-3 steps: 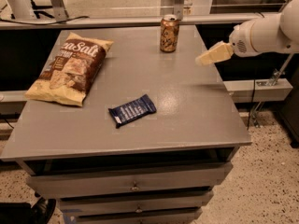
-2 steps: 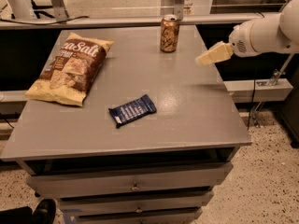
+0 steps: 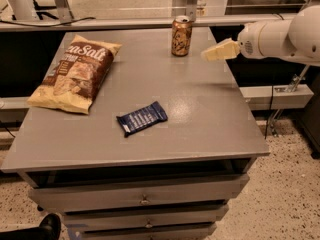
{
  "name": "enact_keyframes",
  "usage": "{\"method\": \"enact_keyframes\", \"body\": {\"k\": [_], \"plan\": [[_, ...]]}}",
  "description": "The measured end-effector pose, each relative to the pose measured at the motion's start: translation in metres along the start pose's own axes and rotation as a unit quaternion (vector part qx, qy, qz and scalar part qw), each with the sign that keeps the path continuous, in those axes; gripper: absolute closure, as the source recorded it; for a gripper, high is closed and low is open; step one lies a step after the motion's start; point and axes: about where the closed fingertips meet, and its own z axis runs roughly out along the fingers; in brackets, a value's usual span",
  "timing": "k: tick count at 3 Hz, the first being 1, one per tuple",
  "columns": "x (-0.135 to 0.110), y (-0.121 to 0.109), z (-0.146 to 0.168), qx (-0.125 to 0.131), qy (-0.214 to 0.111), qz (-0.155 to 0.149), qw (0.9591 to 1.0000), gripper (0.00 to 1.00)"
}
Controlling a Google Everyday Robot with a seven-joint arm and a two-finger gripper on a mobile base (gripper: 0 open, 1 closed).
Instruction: Pick orange can
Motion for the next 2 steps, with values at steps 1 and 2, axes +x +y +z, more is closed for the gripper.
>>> {"method": "enact_keyframes", "body": {"k": [1, 2], "plan": [[-0.025, 0.004, 0.040, -0.016, -0.056, 0.027, 0.9980, 0.00], [-0.043, 0.015, 0.072, -0.047, -0.095, 0.051, 0.9930, 0.00]]}}
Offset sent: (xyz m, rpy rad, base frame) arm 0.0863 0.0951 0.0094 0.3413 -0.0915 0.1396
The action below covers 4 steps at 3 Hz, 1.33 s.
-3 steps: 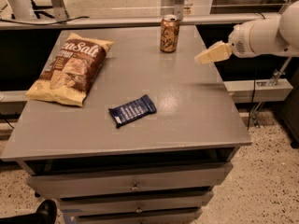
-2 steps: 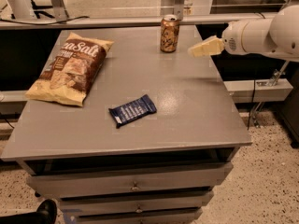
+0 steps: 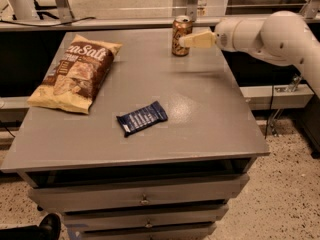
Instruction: Pick orange can
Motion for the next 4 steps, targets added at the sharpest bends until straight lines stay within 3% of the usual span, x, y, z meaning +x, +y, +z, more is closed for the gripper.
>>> {"method": "enact_keyframes", "body": {"k": [2, 3, 4], "plan": [[0.004, 0.018, 0.050, -0.052, -0.025, 0.026, 0.9980, 0.00], [0.010, 0.017, 0.070, -0.065, -0.028, 0.020, 0.9973, 0.00], [0.016, 0.011, 0.083, -0.067, -0.031, 0.008, 0.9972, 0.18]]}}
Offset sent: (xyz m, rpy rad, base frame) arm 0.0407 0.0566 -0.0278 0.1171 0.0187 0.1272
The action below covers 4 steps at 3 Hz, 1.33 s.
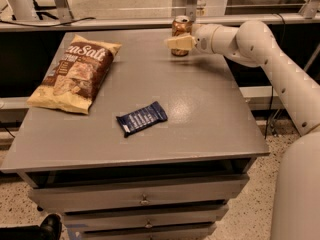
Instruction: Pick orange can
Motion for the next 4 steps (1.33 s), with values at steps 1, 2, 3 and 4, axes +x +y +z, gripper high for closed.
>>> {"method": "enact_keyframes", "body": {"k": [1, 2, 3, 4], "plan": [[0.003, -0.003, 0.005, -0.008, -0.005, -0.001, 1.0000, 0.42], [-0.002, 0.003, 0.006, -0.018, -0.010, 0.001, 0.9998, 0.64], [-0.016, 0.019, -0.002, -0.036, -0.019, 0.004, 0.9992, 0.87], [-0.045, 0.036, -0.025, -0.064, -0.042, 0.004, 0.9971, 1.00]]}}
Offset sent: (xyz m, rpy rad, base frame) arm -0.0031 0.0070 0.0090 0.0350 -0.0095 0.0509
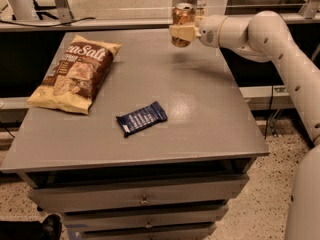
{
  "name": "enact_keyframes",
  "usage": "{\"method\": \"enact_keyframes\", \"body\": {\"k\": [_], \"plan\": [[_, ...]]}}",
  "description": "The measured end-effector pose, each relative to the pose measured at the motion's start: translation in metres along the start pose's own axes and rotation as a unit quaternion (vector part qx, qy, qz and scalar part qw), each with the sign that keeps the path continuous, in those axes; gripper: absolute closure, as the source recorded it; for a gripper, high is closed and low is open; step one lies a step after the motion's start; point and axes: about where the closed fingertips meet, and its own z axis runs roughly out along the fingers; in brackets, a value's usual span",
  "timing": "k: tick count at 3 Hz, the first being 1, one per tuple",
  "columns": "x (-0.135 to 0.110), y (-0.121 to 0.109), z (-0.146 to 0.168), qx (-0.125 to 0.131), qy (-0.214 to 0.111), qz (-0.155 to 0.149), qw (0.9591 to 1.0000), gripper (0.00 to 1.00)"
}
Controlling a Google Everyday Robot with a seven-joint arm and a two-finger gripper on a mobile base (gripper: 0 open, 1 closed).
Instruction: Pick orange can
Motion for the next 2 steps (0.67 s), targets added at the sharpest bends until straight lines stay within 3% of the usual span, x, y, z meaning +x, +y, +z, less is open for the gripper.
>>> {"method": "enact_keyframes", "body": {"k": [1, 2], "plan": [[-0.0310, 0.0243, -0.0366, -0.030, -0.016, 0.006, 0.9994, 1.00], [-0.0291, 0.0257, -0.0336, -0.033, -0.014, 0.006, 0.9993, 1.00]]}}
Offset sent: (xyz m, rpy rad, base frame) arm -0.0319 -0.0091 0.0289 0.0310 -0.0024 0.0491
